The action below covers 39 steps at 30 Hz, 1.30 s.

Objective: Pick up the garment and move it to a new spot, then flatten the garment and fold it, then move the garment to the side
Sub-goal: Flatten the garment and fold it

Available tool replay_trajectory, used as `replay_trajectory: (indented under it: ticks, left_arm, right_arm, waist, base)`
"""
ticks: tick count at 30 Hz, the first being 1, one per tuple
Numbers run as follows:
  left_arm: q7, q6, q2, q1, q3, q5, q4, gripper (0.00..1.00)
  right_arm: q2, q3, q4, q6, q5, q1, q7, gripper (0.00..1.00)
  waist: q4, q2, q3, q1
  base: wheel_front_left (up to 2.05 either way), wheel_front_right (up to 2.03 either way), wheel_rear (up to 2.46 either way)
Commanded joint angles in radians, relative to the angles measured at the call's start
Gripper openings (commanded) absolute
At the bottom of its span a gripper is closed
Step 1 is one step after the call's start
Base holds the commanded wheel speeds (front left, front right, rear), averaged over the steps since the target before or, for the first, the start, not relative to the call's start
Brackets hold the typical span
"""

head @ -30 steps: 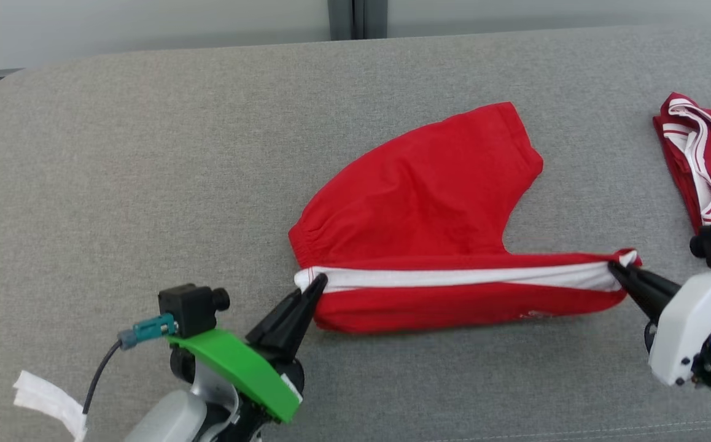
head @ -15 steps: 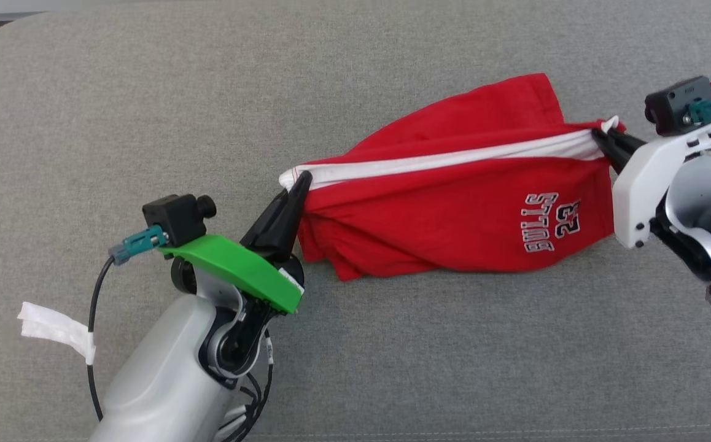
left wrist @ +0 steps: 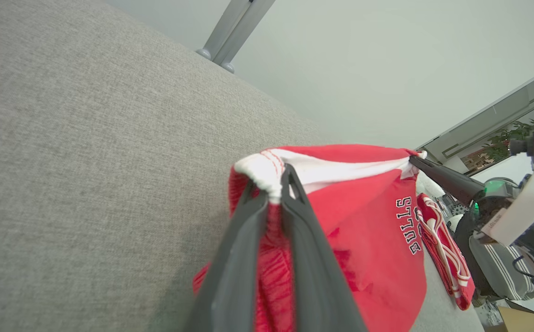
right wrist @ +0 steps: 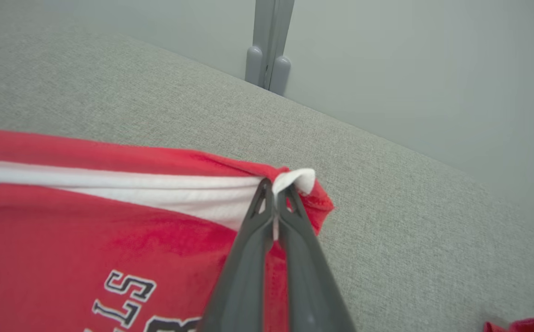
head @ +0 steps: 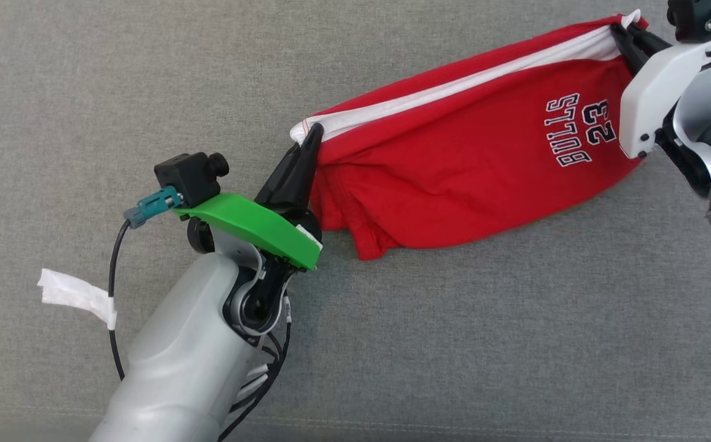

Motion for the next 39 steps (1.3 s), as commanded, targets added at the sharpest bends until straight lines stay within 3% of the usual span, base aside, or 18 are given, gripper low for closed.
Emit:
replay_trajectory:
  ticks: [1, 2, 11, 16, 18, 23, 29, 35, 39]
  left_arm:
    - [-0.010, -0.002, 0.003, -0.020, -0.001, -0.007, 0.013, 0.44]
    - [-0.014, -0.002, 0.003, -0.024, -0.005, -0.004, 0.020, 1.00]
    - [-0.051, -0.005, 0.007, -0.004, -0.012, -0.014, 0.061, 1.00]
    - [-0.074, -0.005, 0.028, 0.047, 0.027, 0.038, 0.042, 1.00]
    - [-0.077, 0.003, 0.037, 0.071, 0.092, 0.096, 0.005, 1.00]
    - [-0.075, 0.041, 0.017, 0.204, 0.266, 0.363, -0.158, 1.00]
    - [-0.076, 0.025, -0.031, 0.350, 0.431, 0.579, -0.308, 1.00]
    - [-0.076, 0.005, -0.049, 0.418, 0.505, 0.660, -0.345, 1.00]
    - [-0.076, 0.001, -0.051, 0.425, 0.500, 0.643, -0.347, 1.00]
  right_arm:
    - [0.008, 0.007, 0.025, -0.003, 0.011, -0.010, -0.009, 1.00]
    - [0.012, 0.014, 0.034, -0.002, 0.019, -0.018, -0.011, 1.00]
    - [0.005, 0.051, 0.086, -0.002, 0.103, -0.017, -0.023, 1.00]
    - [-0.008, 0.012, 0.066, -0.002, 0.152, 0.035, 0.005, 1.00]
    - [-0.013, -0.015, 0.056, -0.002, 0.159, 0.062, 0.013, 1.00]
    - [0.002, -0.095, 0.028, -0.002, 0.138, 0.137, 0.020, 1.00]
    - [0.054, -0.193, 0.041, -0.002, 0.099, 0.198, 0.050, 1.00]
    - [0.106, -0.272, 0.093, -0.002, 0.055, 0.186, 0.065, 1.00]
    - [0.130, -0.328, 0.145, -0.002, 0.026, 0.161, 0.074, 1.00]
  waist:
    - [0.013, 0.0000, 0.013, 0.0000]
    - [0.014, 0.0000, 0.013, 0.0000]
    - [0.013, 0.0000, -0.028, 0.0000]
    - [0.007, 0.0000, -0.070, 0.0000]
    - [0.005, 0.0000, -0.085, 0.0000]
    - [0.009, 0.0000, -0.106, 0.0000]
    - [0.027, 0.0000, -0.107, 0.0000]
    - [0.059, 0.0000, -0.082, 0.0000]
    - [0.089, 0.0000, -0.060, 0.0000]
  base:
    - [0.00, 0.00, 0.00]
    - [0.00, 0.00, 0.00]
    - [0.00, 0.00, 0.00]
    - [0.00, 0.00, 0.00]
    - [0.00, 0.00, 0.00]
    - [0.00, 0.00, 0.00]
    - [0.00, 0.00, 0.00]
    - [0.00, 0.00, 0.00]
    - [0.00, 0.00, 0.00]
